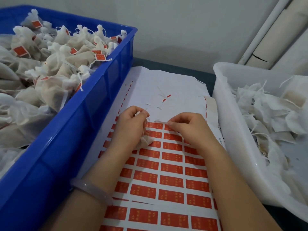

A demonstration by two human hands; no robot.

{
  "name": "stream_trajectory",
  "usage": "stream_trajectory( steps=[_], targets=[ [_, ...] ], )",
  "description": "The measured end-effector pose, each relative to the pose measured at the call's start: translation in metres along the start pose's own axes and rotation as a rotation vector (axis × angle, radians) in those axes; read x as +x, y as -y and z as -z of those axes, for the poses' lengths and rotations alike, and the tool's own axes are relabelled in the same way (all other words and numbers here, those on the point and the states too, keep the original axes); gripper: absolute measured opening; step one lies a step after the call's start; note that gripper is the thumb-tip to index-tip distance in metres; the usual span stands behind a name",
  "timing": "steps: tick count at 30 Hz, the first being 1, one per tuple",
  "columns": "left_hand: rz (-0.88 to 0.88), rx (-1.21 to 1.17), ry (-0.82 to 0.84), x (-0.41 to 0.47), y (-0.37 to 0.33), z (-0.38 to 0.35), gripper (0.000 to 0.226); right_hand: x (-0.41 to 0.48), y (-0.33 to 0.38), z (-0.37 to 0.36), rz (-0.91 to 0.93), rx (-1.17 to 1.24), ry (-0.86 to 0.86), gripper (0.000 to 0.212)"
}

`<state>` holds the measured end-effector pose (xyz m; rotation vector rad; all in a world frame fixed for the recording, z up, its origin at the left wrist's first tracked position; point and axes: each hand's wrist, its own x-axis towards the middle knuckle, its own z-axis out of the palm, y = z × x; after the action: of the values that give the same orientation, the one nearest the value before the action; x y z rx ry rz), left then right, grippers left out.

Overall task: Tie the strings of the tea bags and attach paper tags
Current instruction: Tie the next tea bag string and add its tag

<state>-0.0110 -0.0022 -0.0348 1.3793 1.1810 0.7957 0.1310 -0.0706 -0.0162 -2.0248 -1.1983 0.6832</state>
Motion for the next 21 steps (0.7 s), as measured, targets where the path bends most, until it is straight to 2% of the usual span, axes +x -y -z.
stream_trajectory(
  steps=[11, 14, 16, 19, 21],
  targets=[
    [0.015, -0.039, -0.006, -0.001, -0.002, -0.002, 0.015, 0.005, 0.001, 0.000, -0.085, 0.093, 0.036, 0.008],
    [-0.033, 0.007, -0.004, -0.003, -0.003, -0.003, 0.016, 0.005, 0.002, 0.000, -0.105, 0.110, 0.049, 0.009],
    [-0.138, 0.121, 0.000, -0.006, -0.004, -0.006, 0.013, 0.005, 0.002, 0.000, -0.109, 0.120, 0.046, 0.010],
    [-0.360, 0.424, -0.093, -0.010, -0.002, -0.010, 0.017, 0.004, 0.002, -0.001, -0.105, 0.129, 0.031, 0.011],
    [-0.407, 0.582, -0.108, -0.008, -0.002, -0.015, 0.028, 0.004, 0.002, -0.002, -0.100, 0.120, 0.021, 0.012]
  ],
)
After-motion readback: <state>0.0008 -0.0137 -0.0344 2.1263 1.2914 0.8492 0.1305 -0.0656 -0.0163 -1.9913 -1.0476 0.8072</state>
